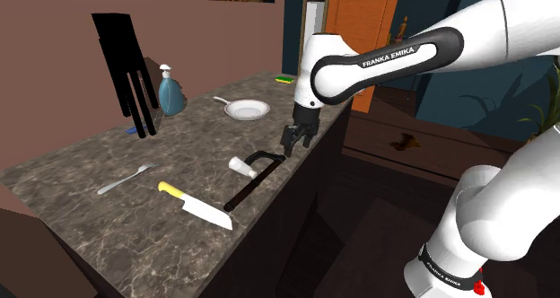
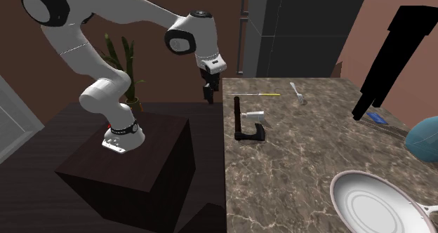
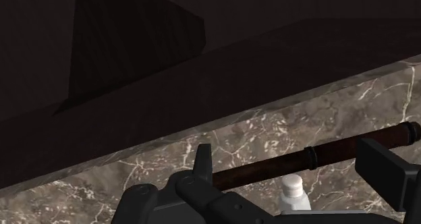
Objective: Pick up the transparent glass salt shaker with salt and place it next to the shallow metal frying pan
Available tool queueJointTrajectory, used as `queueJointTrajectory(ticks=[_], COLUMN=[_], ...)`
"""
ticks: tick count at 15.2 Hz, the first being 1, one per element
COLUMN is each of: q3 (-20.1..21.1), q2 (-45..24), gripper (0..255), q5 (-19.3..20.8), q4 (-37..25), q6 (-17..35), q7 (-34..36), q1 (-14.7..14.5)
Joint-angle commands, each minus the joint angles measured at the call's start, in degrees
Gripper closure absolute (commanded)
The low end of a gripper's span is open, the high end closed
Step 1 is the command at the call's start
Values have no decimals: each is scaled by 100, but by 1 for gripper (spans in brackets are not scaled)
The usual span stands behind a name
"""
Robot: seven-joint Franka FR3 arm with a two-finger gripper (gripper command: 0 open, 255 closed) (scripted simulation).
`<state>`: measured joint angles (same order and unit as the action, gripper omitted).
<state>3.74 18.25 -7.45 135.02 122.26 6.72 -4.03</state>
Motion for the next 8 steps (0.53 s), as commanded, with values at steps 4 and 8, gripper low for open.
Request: queueJointTrajectory(ticks=[4, 8], q3=[144, 229], q2=[-1063, -1896], gripper=[0, 0], q5=[120, 302], q4=[-512, -1031], q6=[796, 1288], q7=[93, 225], q1=[-45, -95])
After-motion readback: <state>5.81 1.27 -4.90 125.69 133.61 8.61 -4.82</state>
